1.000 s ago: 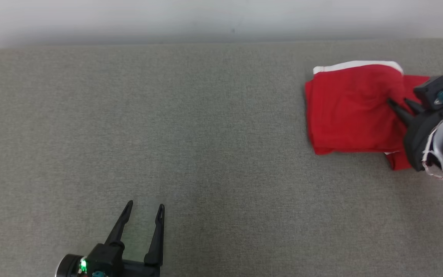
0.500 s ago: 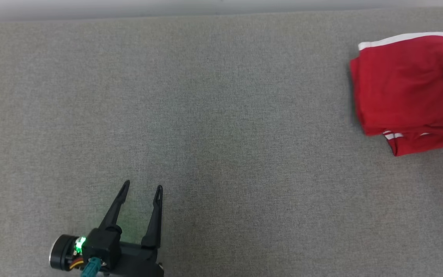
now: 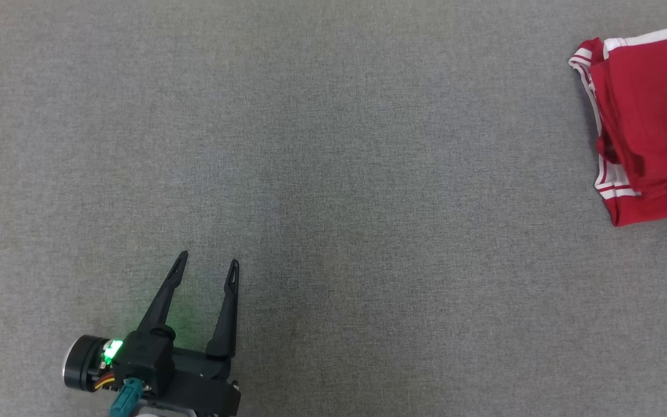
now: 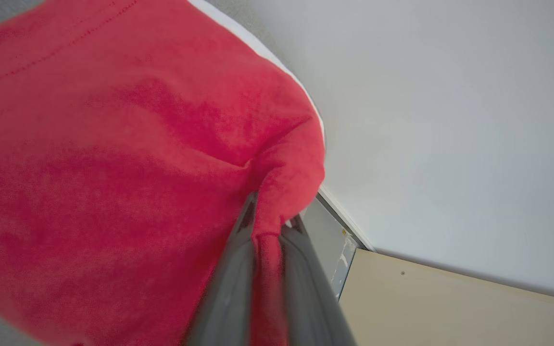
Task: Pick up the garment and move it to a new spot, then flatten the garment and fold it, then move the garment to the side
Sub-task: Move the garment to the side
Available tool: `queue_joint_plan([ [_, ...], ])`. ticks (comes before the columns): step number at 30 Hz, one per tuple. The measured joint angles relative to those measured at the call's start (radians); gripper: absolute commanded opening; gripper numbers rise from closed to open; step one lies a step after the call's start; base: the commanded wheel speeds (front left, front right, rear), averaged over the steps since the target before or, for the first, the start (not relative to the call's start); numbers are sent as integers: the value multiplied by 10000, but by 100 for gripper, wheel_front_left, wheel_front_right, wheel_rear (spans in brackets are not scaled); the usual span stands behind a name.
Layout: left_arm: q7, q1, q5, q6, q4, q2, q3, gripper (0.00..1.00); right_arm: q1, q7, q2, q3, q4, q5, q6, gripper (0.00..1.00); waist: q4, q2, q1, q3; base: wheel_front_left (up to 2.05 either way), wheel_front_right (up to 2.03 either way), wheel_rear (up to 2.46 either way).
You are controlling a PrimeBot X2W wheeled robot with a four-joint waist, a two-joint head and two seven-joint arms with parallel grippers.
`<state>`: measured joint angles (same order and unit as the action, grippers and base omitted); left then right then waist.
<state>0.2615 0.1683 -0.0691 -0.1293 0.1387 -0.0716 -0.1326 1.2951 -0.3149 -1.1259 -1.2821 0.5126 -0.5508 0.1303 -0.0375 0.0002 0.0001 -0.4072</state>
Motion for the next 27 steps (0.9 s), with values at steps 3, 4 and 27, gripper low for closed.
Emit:
queue_joint_plan([
  [3, 0, 25, 0, -2, -69, -2, -35, 100, 276, 77, 15, 6, 305, 230, 0, 0, 21, 0, 0, -87, 0, 0, 0],
  [4, 0, 33, -2, -6, -84, -8, -36, 100, 304, 81, 21, 6, 372, 247, 0, 0, 33, 0, 0, -108, 0, 0, 0],
  [27, 0, -60, -29, -17, -63, 10, 297, 100, 676, 660, 711, 144, 1904, -527, 0, 100, 26, -2, -1, 283, 0, 0, 0],
])
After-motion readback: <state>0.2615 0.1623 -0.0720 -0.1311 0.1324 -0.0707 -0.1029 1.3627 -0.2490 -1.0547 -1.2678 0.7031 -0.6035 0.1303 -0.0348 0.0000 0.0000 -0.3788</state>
